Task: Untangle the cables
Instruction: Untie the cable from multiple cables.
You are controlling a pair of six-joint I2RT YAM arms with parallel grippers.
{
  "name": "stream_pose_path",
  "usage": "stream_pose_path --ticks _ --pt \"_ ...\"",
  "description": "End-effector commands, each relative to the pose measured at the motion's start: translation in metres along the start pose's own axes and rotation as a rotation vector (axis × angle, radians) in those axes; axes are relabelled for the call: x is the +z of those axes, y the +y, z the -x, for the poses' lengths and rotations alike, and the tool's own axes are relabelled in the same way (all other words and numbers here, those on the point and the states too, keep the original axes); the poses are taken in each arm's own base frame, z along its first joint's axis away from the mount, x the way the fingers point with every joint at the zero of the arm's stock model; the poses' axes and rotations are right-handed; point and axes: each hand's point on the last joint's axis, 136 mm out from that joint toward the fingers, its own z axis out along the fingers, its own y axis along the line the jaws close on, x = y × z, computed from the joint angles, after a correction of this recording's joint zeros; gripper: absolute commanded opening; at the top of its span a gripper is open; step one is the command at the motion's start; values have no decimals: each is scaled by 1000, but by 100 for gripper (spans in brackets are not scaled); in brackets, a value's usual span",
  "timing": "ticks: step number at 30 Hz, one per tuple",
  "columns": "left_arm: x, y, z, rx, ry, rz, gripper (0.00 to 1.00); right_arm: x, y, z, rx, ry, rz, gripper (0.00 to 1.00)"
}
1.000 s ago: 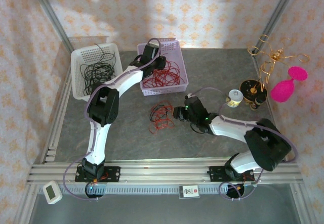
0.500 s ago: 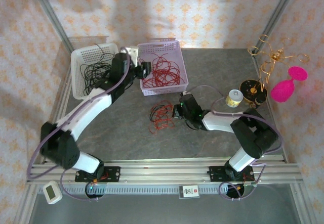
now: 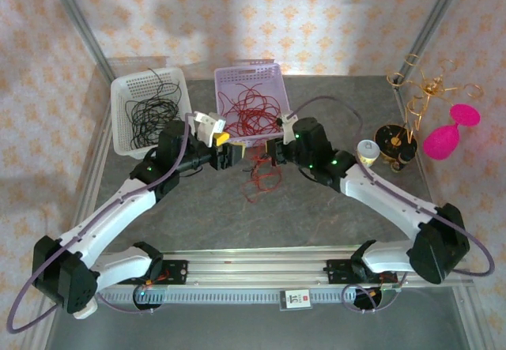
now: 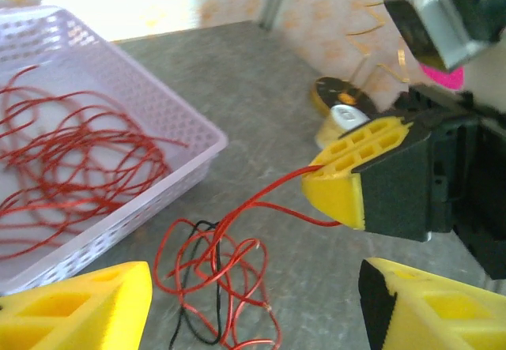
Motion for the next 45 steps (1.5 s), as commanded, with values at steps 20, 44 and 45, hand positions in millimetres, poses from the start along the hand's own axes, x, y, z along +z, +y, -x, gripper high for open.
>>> stream_pose_path --ticks 20,44,45 --pt "37 -29 4 152 1 -171 0 -42 39 23 -72 -4 140 1" --pt "-43 -102 80 133 -157 -257 0 23 -44 7 288 -426 -181 40" --pt "-48 -105 87 141 -172 -261 0 27 -47 -1 293 -409 -188 40"
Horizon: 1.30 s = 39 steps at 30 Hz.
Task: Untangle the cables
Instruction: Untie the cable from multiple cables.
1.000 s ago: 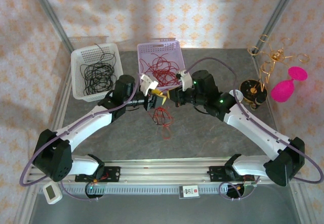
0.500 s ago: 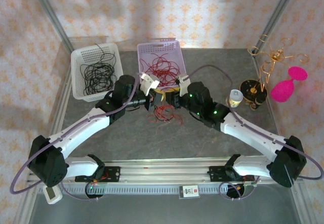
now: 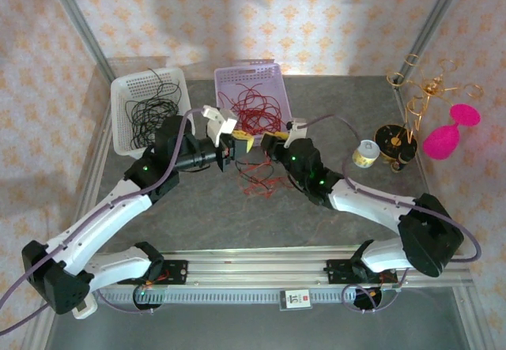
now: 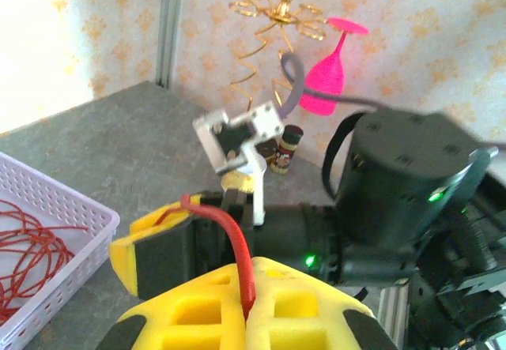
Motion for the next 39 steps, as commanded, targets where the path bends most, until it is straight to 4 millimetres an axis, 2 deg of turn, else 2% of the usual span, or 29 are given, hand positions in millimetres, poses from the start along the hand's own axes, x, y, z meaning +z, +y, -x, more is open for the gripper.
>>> stream_pose_path --ticks 1,5,10,13,16,18,20,22,25,28,30,33,35,37,38,39 --pt "-18 -21 42 31 -93 -32 0 4 -21 -14 48 -3 -52 40" --pt "-34 -25 74 70 -160 8 0 1 -50 -52 45 76 -114 40" --pt "-47 -22 102 95 -224 78 0 -17 -91 -92 66 137 -196 39" --pt "-48 -16 111 99 -238 120 0 -27 -109 -103 55 154 -237 39" --pt "-46 -10 116 83 -256 147 0 -39 -111 -94 32 160 -242 40" --pt "-43 -7 116 65 -264 153 0 -48 -98 -78 -9 132 -185 45" --pt "-38 -3 113 47 -267 155 0 -58 -75 -53 -52 87 -86 55" --pt "-31 3 109 25 -255 165 0 -68 -33 -36 -132 88 107 61" --pt "-23 7 102 3 -243 160 0 -83 30 -21 -189 126 395 64" --pt "-19 7 100 -9 -245 146 0 -95 78 -9 -203 146 593 65" --pt "-17 8 98 -15 -239 144 0 -98 101 4 -220 113 644 64" --pt "-15 9 95 -24 -228 143 0 -93 121 28 -229 40 652 64" --pt "-12 9 93 -30 -216 136 0 -86 125 44 -238 -12 627 63" --pt "-11 9 92 -34 -212 130 0 -73 121 58 -219 -56 554 63" --pt "-11 8 92 -38 -211 128 0 -67 121 62 -204 -62 534 63" --pt "-11 8 92 -39 -212 124 0 -69 129 63 -221 -60 573 63"
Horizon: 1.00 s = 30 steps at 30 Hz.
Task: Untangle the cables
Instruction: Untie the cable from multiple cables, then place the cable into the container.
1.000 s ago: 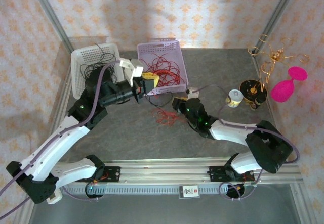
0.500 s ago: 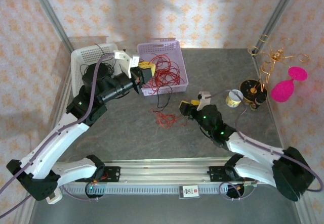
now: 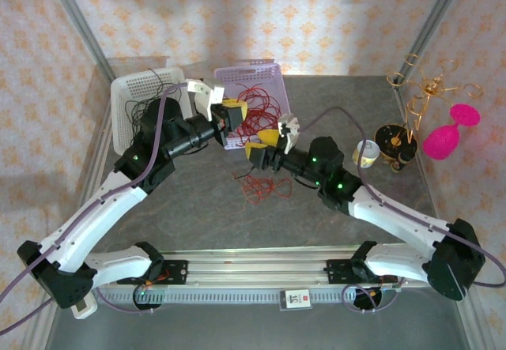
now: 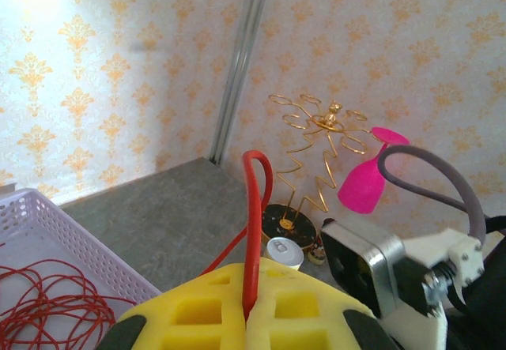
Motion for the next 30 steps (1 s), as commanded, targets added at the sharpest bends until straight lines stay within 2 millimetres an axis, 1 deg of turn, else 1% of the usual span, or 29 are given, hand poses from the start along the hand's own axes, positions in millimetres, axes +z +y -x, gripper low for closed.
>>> stream_pose_path --ticks 1,2,4,5,6,8,11,13,16,17,20,22,25,28,30 --pt "1 -10 11 -9 -38 -44 0 14 4 17 -44 -42 19 63" --pt "1 -10 11 -9 -38 -45 0 19 5 11 -53 -24 30 63" --pt "0 -12 13 -12 -42 -52 0 24 3 -8 -101 15 53 63" --pt "0 -12 14 -12 -45 -56 0 27 -5 -20 -118 38 30 63" --pt "-1 -14 15 -12 -47 -64 0 30 -18 -29 -127 55 -25 62" --pt "-1 -15 18 -12 -50 -67 0 36 -40 -50 -149 118 -112 56" --pt "-4 -18 25 -2 -56 -68 0 40 -62 -78 -158 190 -186 47" --pt "-6 -19 31 10 -64 -66 0 39 -71 -94 -140 211 -209 42" --pt "-10 -22 40 32 -73 -59 0 34 -81 -119 -102 246 -229 32" --pt "-11 -22 43 41 -75 -54 0 31 -86 -128 -89 260 -242 30" --pt "-12 -20 50 67 -75 -31 0 22 -100 -150 -53 292 -289 28" --pt "-9 -14 51 75 -66 3 0 14 -108 -158 -31 302 -322 28" --pt "0 -1 51 70 -44 69 0 0 -120 -160 2 290 -383 30" --pt "15 19 48 63 -25 151 0 -17 -130 -154 38 263 -436 33" --pt "29 33 44 58 -8 190 0 -30 -136 -151 56 254 -470 38"
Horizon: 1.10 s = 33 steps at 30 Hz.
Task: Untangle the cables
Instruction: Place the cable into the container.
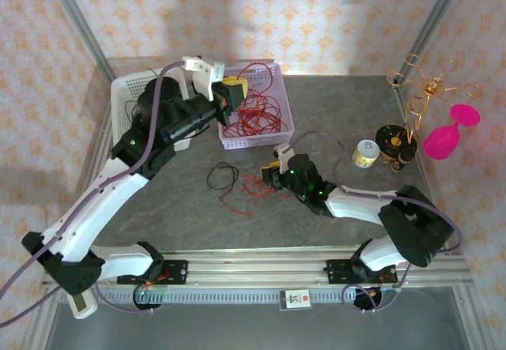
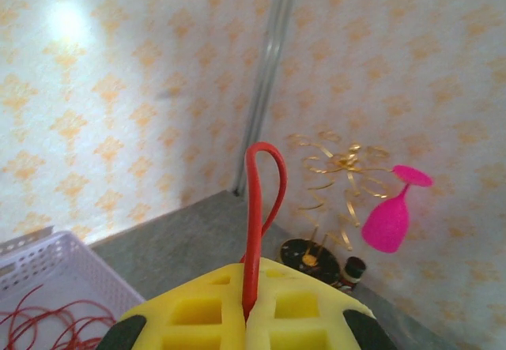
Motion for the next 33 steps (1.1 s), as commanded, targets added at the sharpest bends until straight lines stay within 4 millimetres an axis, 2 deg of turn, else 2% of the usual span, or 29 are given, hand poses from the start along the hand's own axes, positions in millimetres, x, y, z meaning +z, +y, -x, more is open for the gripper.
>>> stream_pose_path --ticks 1,6,11,14,16,19,21,23,25,26,29,33 --pt "21 29 -8 15 40 109 0 -20 -14 23 57 -91 -63 40" --pt "63 81 -21 -17 58 199 0 -47 -31 21 86 -89 -153 49" --pt "111 141 -52 -117 54 234 0 -71 -49 10 160 -80 -238 54" --pt "144 179 -83 -162 101 313 0 -79 -53 0 189 -55 -251 55" --pt "168 195 -113 -182 151 332 0 -81 -54 -8 201 -19 -259 55" --pt "191 216 -156 -238 204 361 0 -81 -56 -20 217 52 -276 54" --pt "198 226 -184 -273 241 385 7 -79 -56 -29 221 105 -280 53" --pt "198 233 -210 -304 280 410 21 -78 -58 -38 241 159 -296 52" --pt "194 237 -227 -317 305 427 33 -74 -54 -42 245 191 -277 53" --pt "192 237 -231 -318 315 434 35 -72 -52 -44 241 201 -263 53" --pt "183 236 -228 -305 319 447 39 -65 -56 -46 222 210 -275 53" --pt "165 226 -204 -264 313 450 49 -48 -56 -51 186 255 -250 53"
